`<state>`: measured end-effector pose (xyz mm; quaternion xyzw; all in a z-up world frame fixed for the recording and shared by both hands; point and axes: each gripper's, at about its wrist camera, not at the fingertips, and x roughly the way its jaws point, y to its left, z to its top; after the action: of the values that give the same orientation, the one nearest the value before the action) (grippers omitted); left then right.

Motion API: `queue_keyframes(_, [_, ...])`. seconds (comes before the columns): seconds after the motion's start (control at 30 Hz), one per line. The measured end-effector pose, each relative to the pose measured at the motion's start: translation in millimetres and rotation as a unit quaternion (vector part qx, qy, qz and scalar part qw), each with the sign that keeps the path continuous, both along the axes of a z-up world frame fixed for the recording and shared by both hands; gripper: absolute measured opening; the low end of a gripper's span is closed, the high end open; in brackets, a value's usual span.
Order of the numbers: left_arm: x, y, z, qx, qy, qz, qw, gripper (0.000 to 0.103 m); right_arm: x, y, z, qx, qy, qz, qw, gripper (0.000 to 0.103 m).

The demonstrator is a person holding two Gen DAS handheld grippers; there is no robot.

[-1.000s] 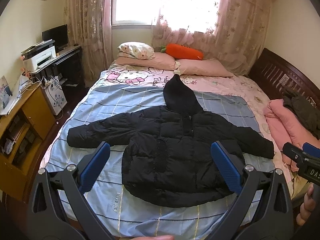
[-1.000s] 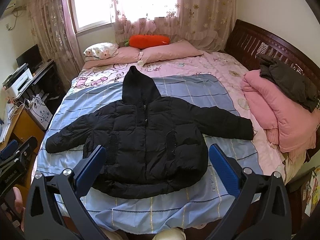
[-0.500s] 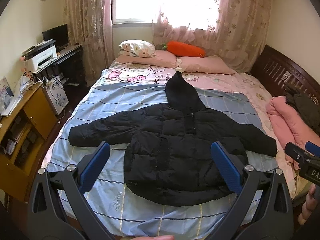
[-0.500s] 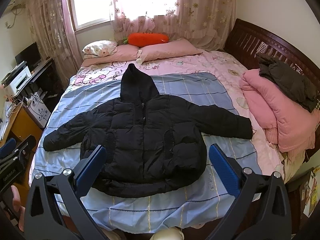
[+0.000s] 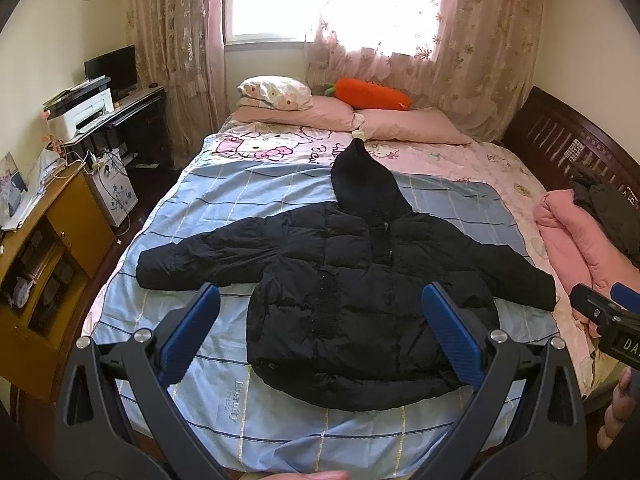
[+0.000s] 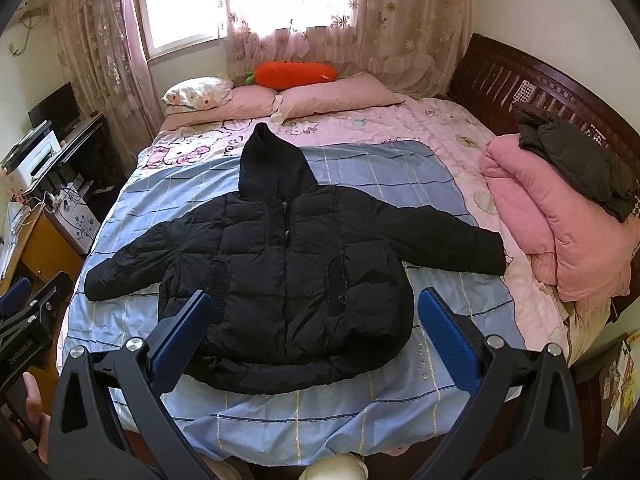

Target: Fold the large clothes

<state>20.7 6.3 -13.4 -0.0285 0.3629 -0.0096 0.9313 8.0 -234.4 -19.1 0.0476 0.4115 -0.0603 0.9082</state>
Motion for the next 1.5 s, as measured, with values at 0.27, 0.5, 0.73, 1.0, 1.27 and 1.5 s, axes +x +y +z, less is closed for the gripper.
queue_keyframes(0.27, [7.0, 3.2, -5.5, -0.004, 0.002, -0.001, 1.0000, 0.101, 4.7, 8.0, 0.0, -0.013, -0.005, 0.006, 1.000, 0.102])
queue_keyframes(0.5, [9.1, 3.9, -15.4, -0.004, -0.006, -0.010, 0.9999, 0.101, 19.5, 5.4, -13.6, -0.009, -0.001, 0.001, 1.000, 0.102])
queue_keyframes(0.73, [29.9, 5.7, -42.7, 0.013, -0.036, -0.008, 0.9992, 0.101, 65.3, 0.0, -45.5, -0.008, -0.013, 0.001, 1.000, 0.102])
queue_keyframes(1.0, [130.2, 39.8, -105.3, -0.065, -0.028, 0.016, 0.9974, 0.100, 173.9, -13.4, -89.8, -0.010, -0.012, -0.005, 1.000, 0.102])
queue_keyframes(1.27, [238.3, 68.0, -108.7, -0.241, -0.027, -0.001, 0.9701, 0.101, 272.7, -24.7, -67.7, 0.011, -0.026, 0.057, 0.998, 0.102])
queue_keyframes(1.5, [376.1, 66.8, -90.4, -0.102, 0.021, -0.015, 0.9944, 0.101, 432.6, -61.6, -66.7, 0.159, 0.082, 0.103, 0.978, 0.102])
